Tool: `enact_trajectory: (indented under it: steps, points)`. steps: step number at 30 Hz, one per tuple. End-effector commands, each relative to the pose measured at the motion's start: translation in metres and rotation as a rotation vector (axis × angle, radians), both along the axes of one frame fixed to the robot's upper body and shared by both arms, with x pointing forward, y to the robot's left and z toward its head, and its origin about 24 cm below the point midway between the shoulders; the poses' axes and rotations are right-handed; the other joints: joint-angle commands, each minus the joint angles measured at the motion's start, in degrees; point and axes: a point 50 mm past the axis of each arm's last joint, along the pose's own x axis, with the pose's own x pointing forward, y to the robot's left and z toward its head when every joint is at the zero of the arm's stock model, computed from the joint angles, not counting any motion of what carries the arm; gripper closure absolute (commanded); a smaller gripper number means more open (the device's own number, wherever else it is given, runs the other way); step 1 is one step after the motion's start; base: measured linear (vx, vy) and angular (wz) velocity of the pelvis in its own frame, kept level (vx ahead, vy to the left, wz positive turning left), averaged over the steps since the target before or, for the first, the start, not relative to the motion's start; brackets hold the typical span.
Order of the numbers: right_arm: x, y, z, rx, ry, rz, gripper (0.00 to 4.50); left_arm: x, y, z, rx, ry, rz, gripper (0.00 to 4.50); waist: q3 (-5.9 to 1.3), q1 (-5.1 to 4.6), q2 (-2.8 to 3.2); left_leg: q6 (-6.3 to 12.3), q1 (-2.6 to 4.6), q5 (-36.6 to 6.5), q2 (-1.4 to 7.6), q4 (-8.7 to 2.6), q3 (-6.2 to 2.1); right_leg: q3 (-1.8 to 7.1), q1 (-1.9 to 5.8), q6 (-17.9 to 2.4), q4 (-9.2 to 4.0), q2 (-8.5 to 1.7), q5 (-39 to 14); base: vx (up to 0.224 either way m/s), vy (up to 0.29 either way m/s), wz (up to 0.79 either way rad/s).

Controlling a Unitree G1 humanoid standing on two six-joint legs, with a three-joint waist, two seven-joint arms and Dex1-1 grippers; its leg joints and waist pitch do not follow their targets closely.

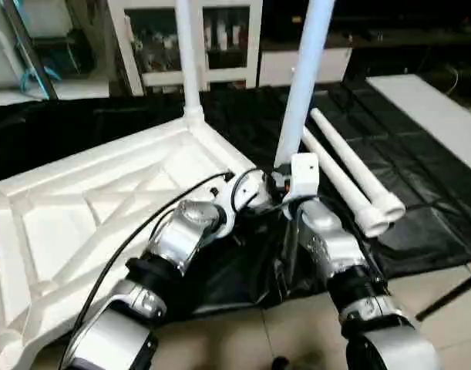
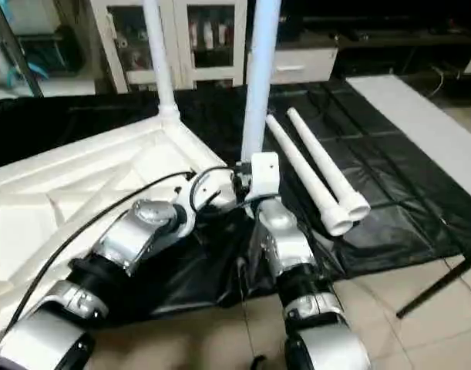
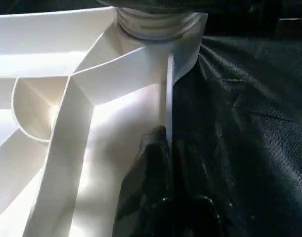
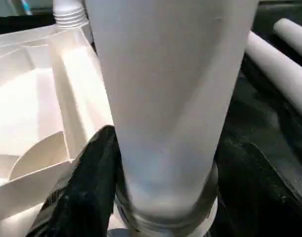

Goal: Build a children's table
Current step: Rotate leg to tighten

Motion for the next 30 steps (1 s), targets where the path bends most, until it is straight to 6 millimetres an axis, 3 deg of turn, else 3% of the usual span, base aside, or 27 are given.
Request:
enact_trajectory:
  steps: [1, 2, 3, 4, 6, 7, 9, 10, 12, 17, 21, 22, 25, 28, 30]
  points:
    - [-0.008, 0.020, 0.002, 0.056, -0.013, 0.146, 1.27, 0.006, 0.025, -0.006, 0.081, -0.023, 0.112, 4.50, -3.71, 1.05, -2.34, -1.17, 3.18, -39.8, 0.82, -4.45, -0.08, 4.05, -1.70, -3.8, -4.69, -1.17, -22.8, 0.030, -0.098, 0.18]
    - [-0.009, 0.018, 0.003, 0.068, -0.019, 0.161, 1.16, 0.005, 0.027, -0.007, 0.083, -0.022, 0.106, 4.50, -3.33, 1.67, -1.88, -0.84, 3.50, -34.1, -0.35, -1.53, -0.30, 3.61, -2.80, -2.7, -7.67, -3.36, -37.6, 0.088, -0.096, -0.06]
    - [-0.010, 0.014, 0.005, 0.071, -0.024, 0.187, 1.16, 0.004, 0.029, -0.007, 0.087, -0.016, 0.088, 4.50, -3.47, 2.30, -2.64, 1.40, 0.88, -20.3, -0.79, 0.72, -0.54, 4.66, -1.42, 0.6, -8.97, -5.10, -49.9, 0.084, -0.036, -0.32]
    - [-0.012, 0.007, 0.010, 0.068, -0.033, 0.259, 0.96, 0.001, 0.032, -0.008, 0.090, -0.005, 0.051, 4.50, -4.38, 3.43, -1.58, 0.71, -3.87, -10.4, 0.69, -2.88, -1.86, 4.20, 2.07, 0.1, -5.61, -3.14, -36.8, 0.084, -0.036, -0.32]
    - [-0.014, 0.003, 0.013, 0.066, -0.038, 0.310, 0.90, -0.001, 0.034, -0.009, 0.089, 0.003, 0.028, 4.50, -4.87, 3.43, -0.80, 0.46, -3.23, -10.1, 1.27, -3.12, -2.22, 4.15, 1.28, -2.4, -4.48, -1.91, -24.5, 0.046, -0.007, -0.16]
    - [-0.015, -0.001, 0.015, 0.057, -0.042, 0.343, 0.78, -0.003, 0.036, -0.011, 0.097, 0.016, 0.013, 4.50, -4.91, 3.34, -0.62, 1.01, -2.16, -12.5, 1.55, -3.16, -1.55, 4.17, 0.58, -8.2, -4.01, -0.98, -14.3, 0.000, 0.000, 0.00]
    - [-0.019, -0.013, 0.018, 0.021, -0.042, 0.425, 0.57, -0.009, 0.041, -0.014, 0.118, 0.038, -0.046, 4.50, -4.63, 3.24, -0.88, 1.00, -2.12, -16.4, 1.38, -3.12, -1.21, 4.19, 0.45, -9.7, -4.18, -0.84, -16.2, 0.000, 0.000, 0.00]
    - [-0.023, -0.024, 0.020, -0.016, -0.040, 0.497, 0.49, -0.015, 0.046, -0.018, 0.123, 0.063, -0.100, 4.50, -4.94, 3.32, -1.21, 1.53, -2.14, -16.5, 1.33, -2.98, -1.04, 4.31, 0.83, -10.0, -4.12, -0.90, -16.0, 0.000, 0.000, 0.00]
    - [-0.029, -0.037, 0.022, -0.047, -0.030, 0.577, 0.34, -0.025, 0.050, -0.021, 0.115, 0.113, -0.168, 4.50, -4.93, 3.78, -0.46, 2.52, -1.95, -14.6, 1.64, -2.87, -0.90, 4.53, 0.76, -11.2, -3.89, -0.94, -12.4, 0.000, 0.000, 0.00]
    - [-0.040, -0.058, 0.032, -0.066, -0.013, 0.704, 0.04, -0.045, 0.056, -0.023, 0.118, 0.187, -0.371, 4.50, -5.27, 4.57, -0.42, 4.06, -1.41, -10.4, 1.84, -2.52, -0.53, 4.64, 1.08, -13.9, -3.04, -0.74, -4.6, 0.000, 0.000, 0.00]
    - [-0.046, -0.063, 0.038, -0.081, -0.010, 0.788, 0.04, -0.057, 0.058, -0.021, 0.118, 0.246, -0.481, 4.50, -5.25, 5.35, -0.25, 4.70, -1.06, -9.0, 1.81, -2.33, -0.12, 4.78, 0.87, -14.3, -2.88, -0.67, -4.4, 0.000, 0.000, 0.00]
    - [-0.048, -0.063, 0.038, -0.093, -0.002, 0.812, 0.04, -0.060, 0.058, -0.020, 0.119, 0.249, -0.521, 4.50, -5.11, 5.64, 0.16, 4.24, -0.80, -10.0, 1.90, -2.45, -0.10, 4.85, 0.74, -14.2, -3.06, -0.71, -5.9, 0.000, 0.000, 0.00]
    - [-0.053, -0.062, 0.037, -0.121, 0.020, 0.878, 0.04, -0.066, 0.057, -0.018, 0.111, 0.274, -0.581, 4.50, -4.74, 6.07, -0.08, 1.98, -0.24, -15.8, 2.01, -2.96, 0.12, 4.94, 0.59, -12.6, -3.71, -0.67, -12.8, 0.000, 0.000, 0.00]
    - [-0.056, -0.059, 0.033, -0.131, 0.057, 0.921, 0.04, -0.065, 0.055, -0.017, 0.122, 0.259, -0.577, 4.50, -4.72, 6.36, -0.30, 0.51, 0.39, -17.8, 2.04, -2.98, 0.50, 5.31, -0.03, -11.2, -4.08, -0.45, -16.1, 0.000, 0.000, 0.00]
    - [-0.057, -0.059, 0.030, -0.133, 0.078, 0.942, 0.04, -0.063, 0.054, -0.017, 0.126, 0.255, -0.571, 4.50, -4.75, 6.37, -0.38, -0.08, 0.29, -17.8, 2.01, -3.02, 0.48, 5.82, -0.12, -10.4, -4.08, -0.30, -16.9, 0.000, 0.000, 0.00]
